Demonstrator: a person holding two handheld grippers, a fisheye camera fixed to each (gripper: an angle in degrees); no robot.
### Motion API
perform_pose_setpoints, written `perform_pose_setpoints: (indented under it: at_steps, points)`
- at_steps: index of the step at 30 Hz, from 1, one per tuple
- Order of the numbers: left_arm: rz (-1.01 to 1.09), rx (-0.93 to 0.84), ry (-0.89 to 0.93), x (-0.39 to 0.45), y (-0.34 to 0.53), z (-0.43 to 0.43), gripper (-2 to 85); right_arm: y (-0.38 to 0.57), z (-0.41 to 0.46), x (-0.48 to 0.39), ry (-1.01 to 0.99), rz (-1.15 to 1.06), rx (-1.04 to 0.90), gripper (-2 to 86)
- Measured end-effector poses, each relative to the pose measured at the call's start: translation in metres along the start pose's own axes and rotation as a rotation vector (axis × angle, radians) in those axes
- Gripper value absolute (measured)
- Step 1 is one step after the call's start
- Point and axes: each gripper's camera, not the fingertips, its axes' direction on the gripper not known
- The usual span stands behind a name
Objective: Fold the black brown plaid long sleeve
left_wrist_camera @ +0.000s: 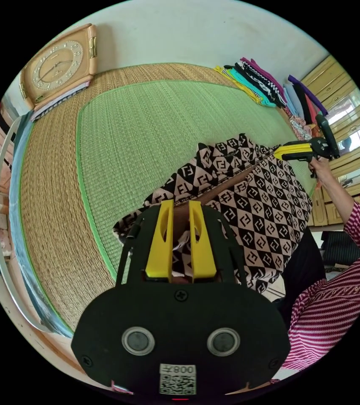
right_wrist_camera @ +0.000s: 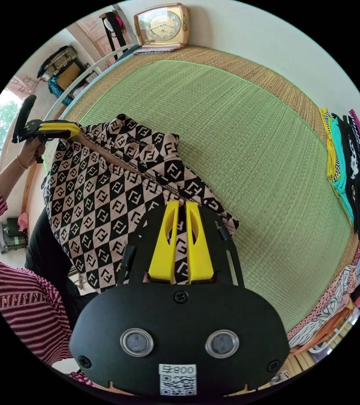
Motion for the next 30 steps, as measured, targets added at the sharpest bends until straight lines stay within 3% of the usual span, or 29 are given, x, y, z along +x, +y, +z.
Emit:
perform_pose_setpoints:
  at_steps: [3, 12, 30]
  points:
    - [0.024, -0.083, -0.073, 0.01, -0.006, 0.024, 6.9, -0.011, 0.012, 0.001, 0.059, 0.026, -0.022, 6.1]
    - [0.022, -0.091, -0.108, 0.015, 0.001, 0.033, 1.2, -0.028, 0.048, -0.002, 0.075, -0.007, -0.081, 5.3]
    - [-0.069, 0.22, -0.086, -0.001, 0.047, -0.041, 0.1, 0.0, -0.018, 0.005, 0.092, 0.022, 0.096, 0.3]
